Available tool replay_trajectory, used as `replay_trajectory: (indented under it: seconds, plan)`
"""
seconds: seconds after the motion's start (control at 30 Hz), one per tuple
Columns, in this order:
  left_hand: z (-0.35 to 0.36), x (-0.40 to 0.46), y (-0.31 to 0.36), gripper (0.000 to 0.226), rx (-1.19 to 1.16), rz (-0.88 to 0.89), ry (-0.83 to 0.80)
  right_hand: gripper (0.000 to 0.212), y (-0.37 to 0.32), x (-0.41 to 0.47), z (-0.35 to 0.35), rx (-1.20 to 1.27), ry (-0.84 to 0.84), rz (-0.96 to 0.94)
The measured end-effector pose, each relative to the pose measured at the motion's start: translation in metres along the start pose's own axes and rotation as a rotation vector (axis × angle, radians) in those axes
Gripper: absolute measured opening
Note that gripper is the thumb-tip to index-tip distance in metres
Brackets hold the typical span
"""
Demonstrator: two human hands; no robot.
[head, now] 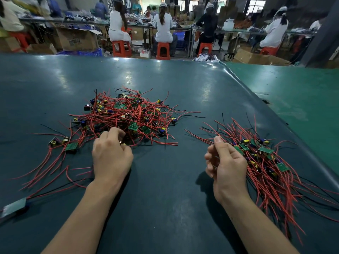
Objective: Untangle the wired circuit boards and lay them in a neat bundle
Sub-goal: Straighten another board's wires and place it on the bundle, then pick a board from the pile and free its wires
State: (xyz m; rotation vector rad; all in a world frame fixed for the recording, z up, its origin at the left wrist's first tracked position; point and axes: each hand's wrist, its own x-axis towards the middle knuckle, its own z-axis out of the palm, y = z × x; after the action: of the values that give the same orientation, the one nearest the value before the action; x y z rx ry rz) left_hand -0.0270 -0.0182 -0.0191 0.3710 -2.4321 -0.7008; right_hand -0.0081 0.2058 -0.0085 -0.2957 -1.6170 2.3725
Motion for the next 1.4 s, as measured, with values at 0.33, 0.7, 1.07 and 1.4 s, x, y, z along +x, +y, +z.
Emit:
replay_trajectory:
  seconds: [0.33, 0.7, 1.07, 1.4]
  plan:
    - [0.004, -0.001, -0.005, 0.026, 0.085, -0.042, -0.042, 0.043, 0.0, 0.001, -0.001, 0.013, -0.002, 0.014]
    - [0.005, -0.011, 0.011, 0.026, -0.135, -0.054, 0.099, 0.041, 0.001, 0.0, -0.001, -0.009, -0.028, 0.01]
    - [0.01, -0.012, 0.006, 0.029, -0.003, 0.046, -0.169, 0.04, -0.001, -0.001, -0.002, -0.024, -0.031, 0.02]
    - [0.002, -0.031, 0.04, 0.021, -0.526, 0.527, 0.139, 0.03, 0.001, -0.001, 0.001, -0.072, -0.153, 0.078]
